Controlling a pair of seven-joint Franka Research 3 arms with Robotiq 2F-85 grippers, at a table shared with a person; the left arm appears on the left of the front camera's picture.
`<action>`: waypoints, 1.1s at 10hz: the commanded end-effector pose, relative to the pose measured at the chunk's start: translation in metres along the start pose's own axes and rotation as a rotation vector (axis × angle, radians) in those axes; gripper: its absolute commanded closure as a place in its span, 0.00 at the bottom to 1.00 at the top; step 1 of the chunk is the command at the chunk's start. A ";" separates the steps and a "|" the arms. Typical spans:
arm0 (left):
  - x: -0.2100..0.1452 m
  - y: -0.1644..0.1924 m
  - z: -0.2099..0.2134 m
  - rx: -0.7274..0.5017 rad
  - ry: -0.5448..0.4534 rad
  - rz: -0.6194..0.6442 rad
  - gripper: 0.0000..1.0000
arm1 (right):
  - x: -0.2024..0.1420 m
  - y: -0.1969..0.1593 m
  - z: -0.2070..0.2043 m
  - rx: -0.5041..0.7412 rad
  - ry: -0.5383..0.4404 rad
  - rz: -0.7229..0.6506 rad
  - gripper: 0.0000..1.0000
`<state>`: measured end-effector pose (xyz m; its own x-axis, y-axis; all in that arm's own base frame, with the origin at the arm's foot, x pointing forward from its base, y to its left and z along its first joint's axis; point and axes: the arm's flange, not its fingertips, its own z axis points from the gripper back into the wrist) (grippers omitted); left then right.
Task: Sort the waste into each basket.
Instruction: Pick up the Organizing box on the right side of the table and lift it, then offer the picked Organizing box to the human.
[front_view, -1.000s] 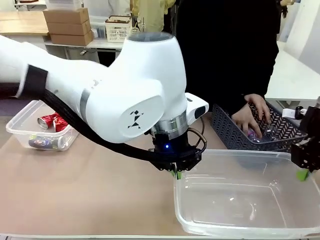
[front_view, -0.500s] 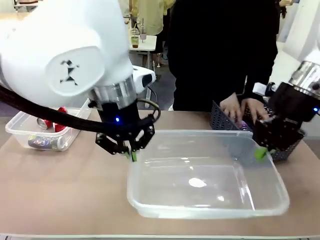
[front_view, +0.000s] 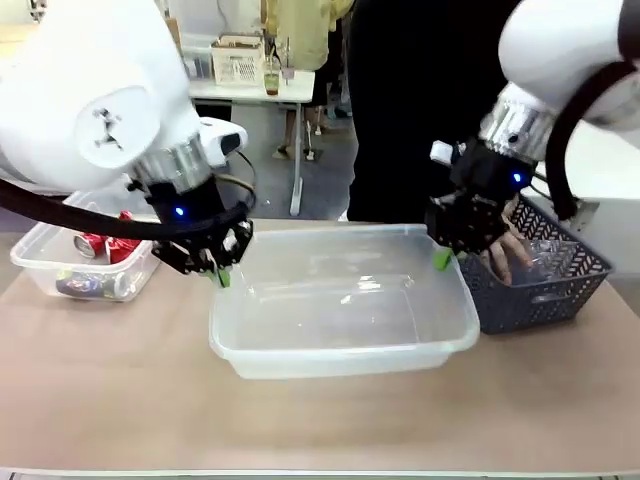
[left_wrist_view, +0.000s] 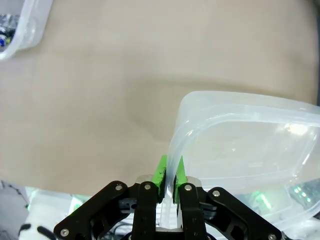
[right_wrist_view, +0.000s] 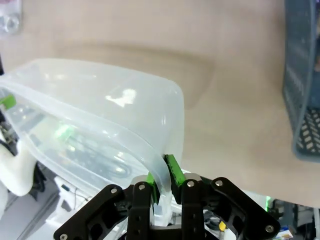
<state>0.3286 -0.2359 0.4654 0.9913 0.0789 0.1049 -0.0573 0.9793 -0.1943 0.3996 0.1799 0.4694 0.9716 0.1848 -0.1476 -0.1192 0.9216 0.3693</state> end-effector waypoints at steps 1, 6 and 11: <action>-0.022 -0.013 0.007 0.024 -0.007 0.002 1.00 | 0.005 -0.005 0.012 0.027 -0.005 -0.036 1.00; -0.022 -0.013 0.007 0.024 -0.007 0.002 1.00 | 0.000 0.000 0.000 0.000 0.000 0.000 1.00; -0.022 -0.013 0.007 0.024 -0.007 0.002 1.00 | 0.000 0.000 0.000 0.000 0.000 0.000 1.00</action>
<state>0.3087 -0.2487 0.4750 0.9915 0.0636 0.1136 -0.0428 0.9834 -0.1765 0.4031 0.1782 0.4649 0.9705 0.1814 -0.1587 -0.1153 0.9277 0.3552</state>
